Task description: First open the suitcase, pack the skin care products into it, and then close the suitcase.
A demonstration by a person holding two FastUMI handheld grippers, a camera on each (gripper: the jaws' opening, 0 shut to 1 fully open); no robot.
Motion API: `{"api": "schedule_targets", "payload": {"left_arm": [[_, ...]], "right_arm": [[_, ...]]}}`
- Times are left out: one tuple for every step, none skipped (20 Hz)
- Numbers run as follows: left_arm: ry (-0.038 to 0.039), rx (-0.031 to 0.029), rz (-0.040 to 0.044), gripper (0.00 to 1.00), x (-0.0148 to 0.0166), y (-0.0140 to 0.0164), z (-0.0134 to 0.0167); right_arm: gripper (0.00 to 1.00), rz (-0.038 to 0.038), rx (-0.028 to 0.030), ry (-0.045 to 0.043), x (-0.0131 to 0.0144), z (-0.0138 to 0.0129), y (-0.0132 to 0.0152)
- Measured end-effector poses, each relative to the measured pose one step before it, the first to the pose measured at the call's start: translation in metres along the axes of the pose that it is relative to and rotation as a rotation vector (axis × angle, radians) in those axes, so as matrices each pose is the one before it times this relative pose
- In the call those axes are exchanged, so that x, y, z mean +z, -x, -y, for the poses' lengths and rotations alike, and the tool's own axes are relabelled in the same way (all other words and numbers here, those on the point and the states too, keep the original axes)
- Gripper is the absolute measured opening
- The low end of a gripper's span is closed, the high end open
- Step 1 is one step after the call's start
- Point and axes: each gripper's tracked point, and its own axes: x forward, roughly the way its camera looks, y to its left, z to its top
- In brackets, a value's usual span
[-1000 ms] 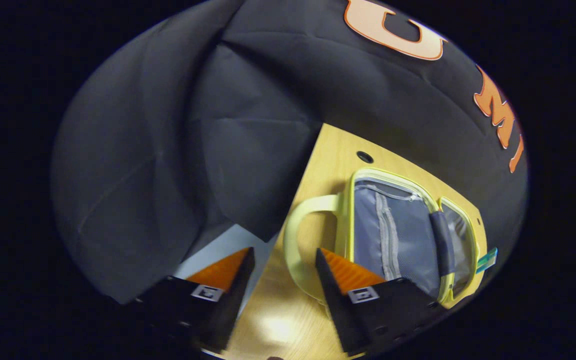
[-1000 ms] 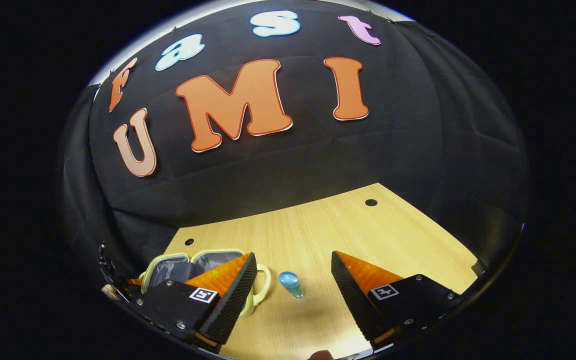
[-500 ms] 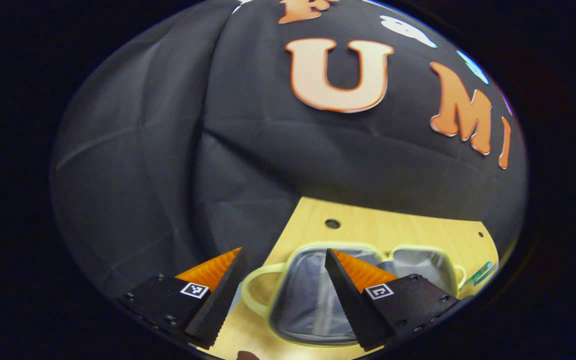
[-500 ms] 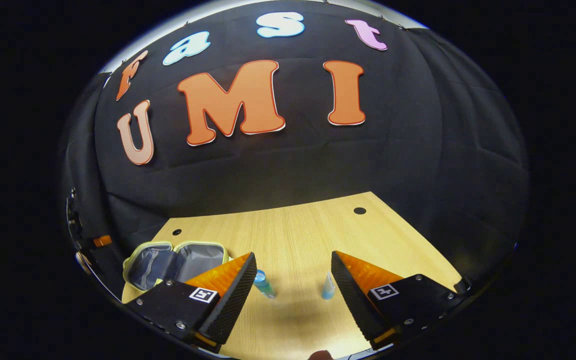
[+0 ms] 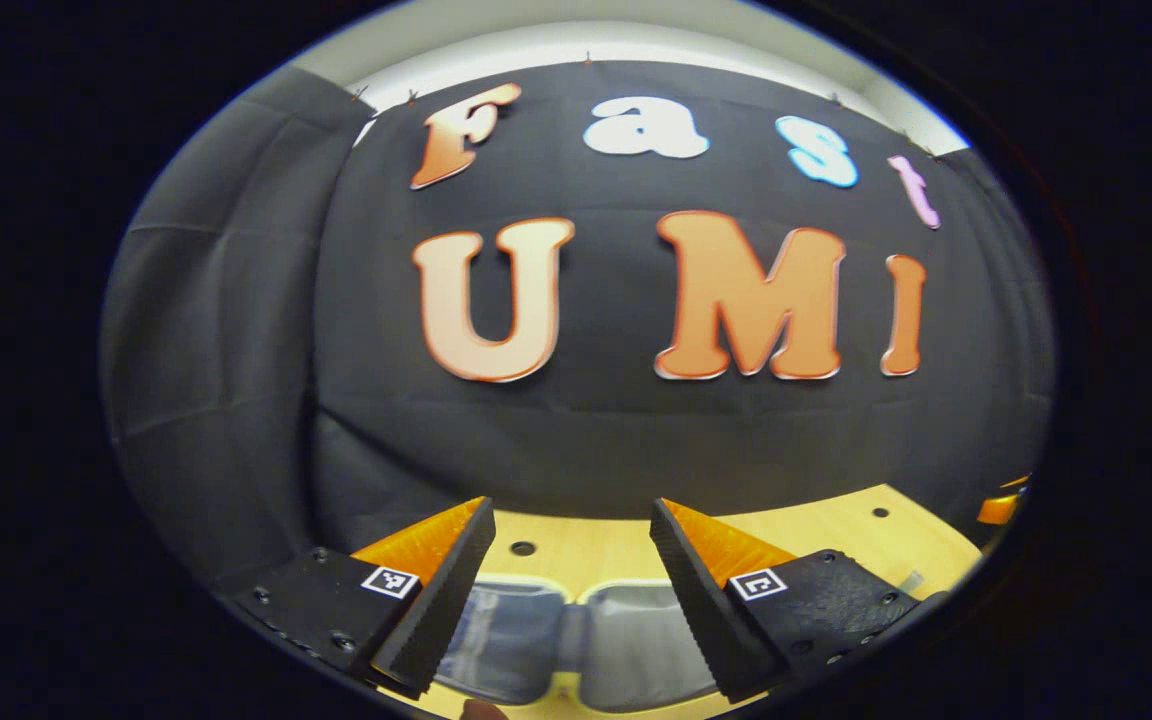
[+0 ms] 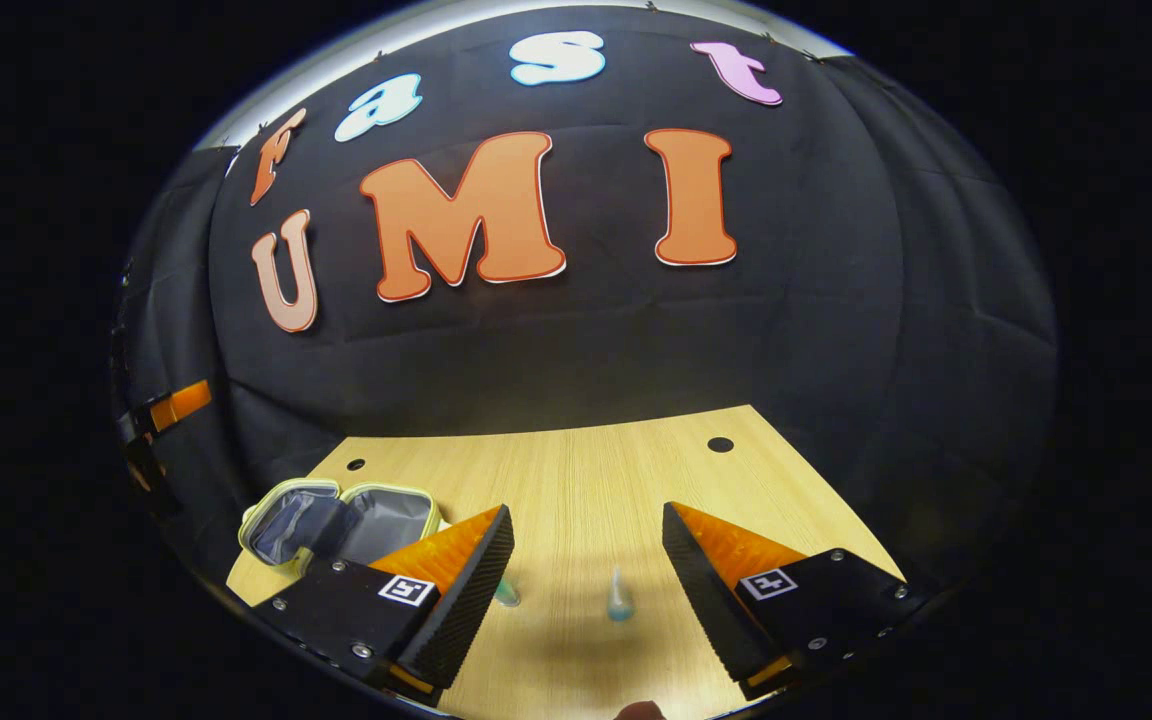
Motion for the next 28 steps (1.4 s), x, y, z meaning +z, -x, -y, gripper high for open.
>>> {"api": "schedule_targets", "payload": {"left_arm": [[-0.00705,-0.02231,0.00458,0.97,0.00217,0.0042,0.02412],[-0.00041,-0.0193,-0.00321,0.97,-0.00397,0.00253,0.0204],[-0.0074,-0.02187,-0.00169,0.95,-0.00224,0.00083,0.02038],[-0.01174,-0.02038,0.00032,0.97,-0.00422,0.00099,0.02166],[-0.01469,-0.02329,0.00408,0.96,-0.00114,0.00062,0.02029],[-0.01366,-0.0273,0.00735,0.97,-0.00085,0.0018,0.01967],[-0.01049,-0.02688,0.00334,0.97,-0.00514,-0.00063,0.01966],[-0.00442,-0.02365,-0.00674,0.96,-0.00746,-0.0044,0.01858],[0.00096,-0.02191,-0.01367,0.96,-0.01027,-0.00228,0.01879],[0.00463,-0.02114,-0.01568,0.96,-0.01216,-0.0052,0.01642],[0.00593,-0.01455,-0.01152,0.96,-0.01054,-0.00243,0.01656],[0.00099,-0.02077,-0.01241,0.96,-0.00951,-0.00161,0.0154],[-0.00163,-0.02036,-0.01128,0.96,-0.00754,-0.0025,0.01308],[-0.00222,-0.01805,-0.01703,0.96,-0.01054,-0.00501,0.01266],[-0.00173,-0.0187,-0.02076,0.96,-0.00971,-0.00489,0.01065],[-0.00229,-0.0179,-0.01792,0.96,-0.01136,-0.00509,0.01024],[-0.00318,-0.01378,-0.01885,0.96,-0.01302,-0.00897,0.01018],[-0.00464,-0.01581,-0.01831,0.96,-0.01185,-0.01109,0.01076],[-0.00244,-0.01015,-0.0208,0.96,-0.01153,-0.00906,0.00704],[0.00172,-0.0096,-0.01896,0.96,-0.01122,-0.00766,0.00505],[0.00247,-0.0084,-0.01905,0.96,-0.01025,-0.00554,0.00439],[0.00181,-0.00473,-0.01941,0.96,-0.01221,-0.00754,0.00406],[-0.0022,0.00242,-0.01879,0.96,-0.01026,-0.00653,0.00216],[-0.00416,0.00018,-0.01081,0.96,-0.00882,-0.00696,0.00105],[-0.00672,0.00136,-0.01471,0.96,-0.00896,-0.00799,-0.00002],[-0.00444,0.00057,-0.0147,0.96,-0.01155,-0.00629,0.00142],[-0.00139,0.00392,-0.01035,0.96,-0.00903,-0.00756,0.0008],[0.00236,0.00563,-0.00997,0.96,-0.0095,-0.00624,-0.0006]], "right_arm": [[0.95,0.00383,0.0,0.0115,-0.00049,0.00363,-0.0016],[0.95,0.00544,-0.00316,0.0172,-0.00097,0.00393,-0.00032],[0.95,0.00483,-0.00235,0.02001,-0.00143,0.00368,-0.00119],[0.95,-0.00129,0.00057,0.0187,-0.00253,0.00245,-0.00146],[0.95,-0.00599,0.00722,0.01179,-0.00313,0.002,0.00063],[0.95,-0.00378,0.01008,0.00494,-0.0024,0.00021,-0.00065],[0.95,-0.00344,0.00895,0.00564,-0.00194,0.00115,-0.00036],[0.95,-0.00519,0.00382,0.00824,-0.00284,0.0031,-0.00059],[0.95,-0.00823,-0.00236,0.00667,-0.00378,0.00431,-0.00191],[0.95,-0.00676,-0.00067,0.00198,-0.00349,0.00422,-0.0015],[0.95,-0.00589,0.00098,-0.00207,-0.00312,0.00385,-0.00006],[0.95,-0.00759,-0.00075,-0.00176,-0.00377,0.00358,-0.00162],[0.95,-0.00909,-0.00347,-0.00002,-0.00539,0.0051,-0.00138],[0.95,-0.01099,-0.00696,0.00045,-0.00484,0.00495,-0.00098],[0.95,-0.01355,-0.00714,-0.00139,-0.00567,0.00522,-0.00103],[0.95,-0.01223,-0.00592,-0.00258,-0.0054,0.00478,-0.00061],[0.95,-0.01182,-0.00752,-0.00162,-0.00582,0.00511,-0.00012],[0.95,-0.01369,-0.00895,0.00034,-0.00563,0.00464,-0.00134],[0.95,-0.01538,-0.00719,0.00092,-0.00537,0.00362,-0.00107],[0.95,-0.00816,-0.00604,0.0005,-0.00381,0.00317,-0.00098],[0.95,-0.00663,-0.00785,0.00021,-0.00183,0.00428,-0.0001],[0.95,-0.00557,-0.00844,-0.0019,-0.00211,0.00425,-0.00127],[0.95,-0.00638,-0.00739,-0.00374,-0.00184,0.00372,-0.00162],[0.95,-0.00597,-0.00538,-0.00369,-0.00173,0.00283,-0.00134],[0.95,-0.00807,-0.00608,-0.0013,-0.00324,0.00312,-0.00129],[0.95,-0.0074,-0.00732,0.00195,-0.00251,0.00333,-0.00149],[0.95,-0.00797,-0.00475,0.00238,-0.00302,0.00276,-0.00069],[0.95,-0.01008,-0.00302,0.00199,-0.0044,0.00244,-0.00058]]}}
